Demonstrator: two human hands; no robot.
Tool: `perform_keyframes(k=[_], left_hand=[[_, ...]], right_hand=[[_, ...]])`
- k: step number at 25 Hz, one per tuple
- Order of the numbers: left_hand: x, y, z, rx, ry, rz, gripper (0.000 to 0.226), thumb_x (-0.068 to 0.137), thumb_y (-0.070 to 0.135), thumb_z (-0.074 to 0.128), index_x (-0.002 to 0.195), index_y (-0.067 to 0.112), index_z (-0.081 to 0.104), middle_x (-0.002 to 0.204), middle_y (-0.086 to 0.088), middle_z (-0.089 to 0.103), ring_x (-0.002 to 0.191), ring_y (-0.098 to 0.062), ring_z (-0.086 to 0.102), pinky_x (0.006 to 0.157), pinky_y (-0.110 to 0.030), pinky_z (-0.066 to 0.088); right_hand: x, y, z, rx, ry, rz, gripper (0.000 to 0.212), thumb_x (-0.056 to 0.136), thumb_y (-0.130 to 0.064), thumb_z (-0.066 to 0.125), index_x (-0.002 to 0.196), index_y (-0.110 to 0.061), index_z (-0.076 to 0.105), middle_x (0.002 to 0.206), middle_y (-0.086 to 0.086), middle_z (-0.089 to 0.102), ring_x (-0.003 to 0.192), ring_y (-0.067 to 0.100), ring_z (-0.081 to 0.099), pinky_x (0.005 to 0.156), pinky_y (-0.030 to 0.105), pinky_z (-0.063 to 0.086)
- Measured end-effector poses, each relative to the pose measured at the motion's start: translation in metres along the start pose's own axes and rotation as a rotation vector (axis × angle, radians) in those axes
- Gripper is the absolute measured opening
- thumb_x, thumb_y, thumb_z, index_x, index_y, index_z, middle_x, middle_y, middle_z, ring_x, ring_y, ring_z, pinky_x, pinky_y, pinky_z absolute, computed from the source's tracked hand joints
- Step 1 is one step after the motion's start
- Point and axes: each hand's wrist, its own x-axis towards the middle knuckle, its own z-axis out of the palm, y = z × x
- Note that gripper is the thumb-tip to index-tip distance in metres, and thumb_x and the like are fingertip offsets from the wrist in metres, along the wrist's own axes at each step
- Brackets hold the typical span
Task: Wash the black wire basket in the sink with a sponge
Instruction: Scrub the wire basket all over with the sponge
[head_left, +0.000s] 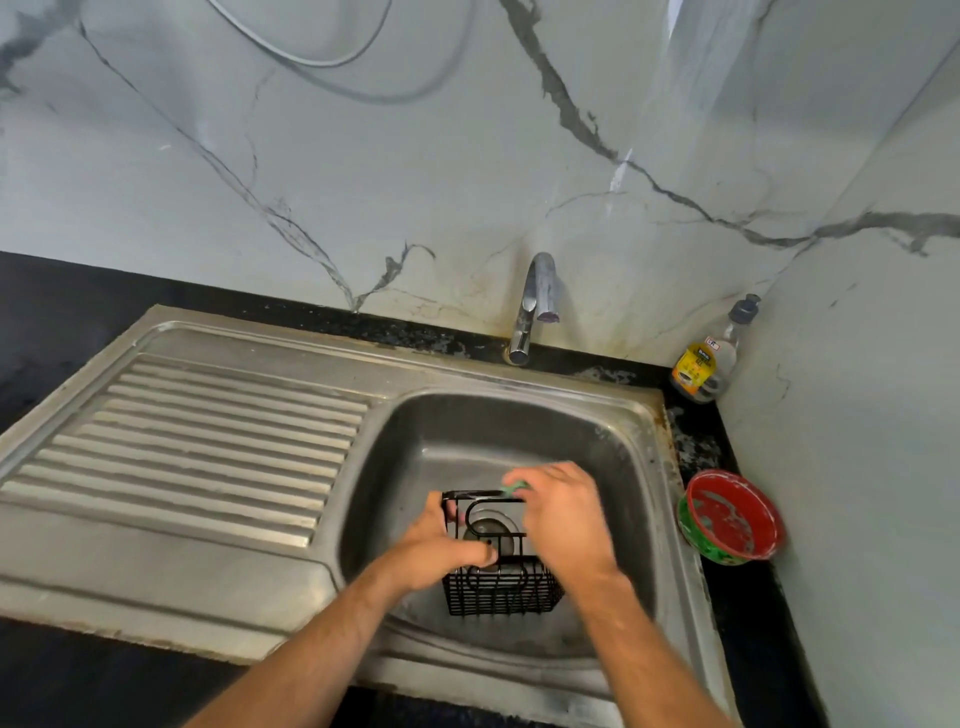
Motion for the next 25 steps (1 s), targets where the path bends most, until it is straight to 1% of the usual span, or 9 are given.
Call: perform_keyframes(k=[3,5,7,9,12,16,19,22,25], left_hand=[[0.002,0.002,-0.001,0.008,-0.044,-0.02,0.076,0.054,0.046,0.082,0.114,0.017,0.047,0.122,-0.009,0.06,0.106,-0.015,0.056,0.091,-0.031,0.045],[0.004,0.002,-0.001,0.013,-0.041,-0.015,0.078,0.052,0.049,0.082,0.114,0.018,0.048,0.121,-0.007,0.061,0.111,-0.017,0.058,0.098,-0.036,0.047],[0.007,0.001,0.0,0.008,-0.018,-0.005,0.079,0.049,0.05,0.083,0.113,0.02,0.048,0.118,-0.006,0.062,0.114,-0.02,0.06,0.101,-0.045,0.049],[0.007,0.001,0.003,-0.04,-0.005,0.01,0.077,0.05,0.041,0.085,0.114,0.021,0.048,0.115,-0.006,0.063,0.112,-0.019,0.063,0.098,-0.044,0.052],[0.007,0.006,0.009,-0.099,-0.001,0.016,0.075,0.053,0.036,0.085,0.117,0.021,0.047,0.116,-0.005,0.064,0.109,-0.015,0.064,0.093,-0.037,0.054],[0.01,0.013,0.014,-0.177,-0.007,0.014,0.067,0.063,0.026,0.086,0.116,0.018,0.046,0.113,-0.003,0.062,0.1,-0.009,0.062,0.077,-0.023,0.048],[0.012,0.013,0.014,-0.191,-0.003,0.018,0.066,0.066,0.022,0.087,0.117,0.017,0.045,0.108,-0.001,0.061,0.095,-0.008,0.062,0.07,-0.021,0.045],[0.014,0.011,0.012,-0.178,-0.01,0.014,0.074,0.055,0.032,0.079,0.118,0.018,0.044,0.111,-0.001,0.061,0.104,-0.01,0.06,0.078,-0.026,0.05],[0.015,0.007,0.009,-0.148,-0.032,0.014,0.074,0.053,0.035,0.076,0.117,0.019,0.042,0.113,0.0,0.06,0.113,-0.014,0.059,0.093,-0.035,0.053]], right_hand=[[-0.008,0.035,-0.03,0.19,0.043,0.346,0.027,0.091,-0.006,0.064,0.1,-0.028,0.076,0.089,-0.013,0.066,0.084,0.014,0.063,0.084,0.026,0.049],[-0.006,0.032,-0.028,0.203,0.033,0.429,0.032,0.091,-0.002,0.06,0.102,-0.028,0.075,0.093,-0.008,0.07,0.078,0.006,0.059,0.079,0.02,0.046],[-0.002,0.011,-0.014,0.115,0.015,0.24,0.037,0.082,0.004,0.062,0.103,-0.024,0.075,0.096,-0.004,0.073,0.084,0.009,0.064,0.089,0.025,0.05],[-0.002,-0.016,0.0,-0.039,-0.082,0.012,0.042,0.067,0.001,0.074,0.104,-0.019,0.075,0.097,0.001,0.074,0.094,0.02,0.066,0.095,0.035,0.051],[-0.005,-0.02,0.006,-0.117,-0.057,-0.076,0.051,0.046,-0.011,0.087,0.095,-0.019,0.078,0.087,-0.002,0.075,0.091,0.024,0.064,0.084,0.037,0.05],[-0.024,0.014,-0.004,-0.12,0.099,0.056,0.042,0.06,0.006,0.08,0.094,-0.019,0.078,0.085,-0.004,0.076,0.081,0.021,0.062,0.072,0.036,0.056],[-0.021,0.005,-0.001,-0.058,0.12,0.062,0.043,0.062,0.013,0.076,0.098,-0.011,0.077,0.094,0.005,0.075,0.088,0.025,0.068,0.08,0.038,0.061],[-0.014,-0.03,0.018,-0.028,-0.059,-0.065,0.052,0.063,0.01,0.073,0.11,-0.012,0.074,0.115,0.005,0.071,0.109,0.024,0.064,0.095,0.033,0.056],[-0.011,-0.042,0.016,-0.029,-0.114,-0.195,0.044,0.062,0.006,0.075,0.102,-0.014,0.077,0.107,0.001,0.074,0.102,0.021,0.064,0.087,0.032,0.058]])
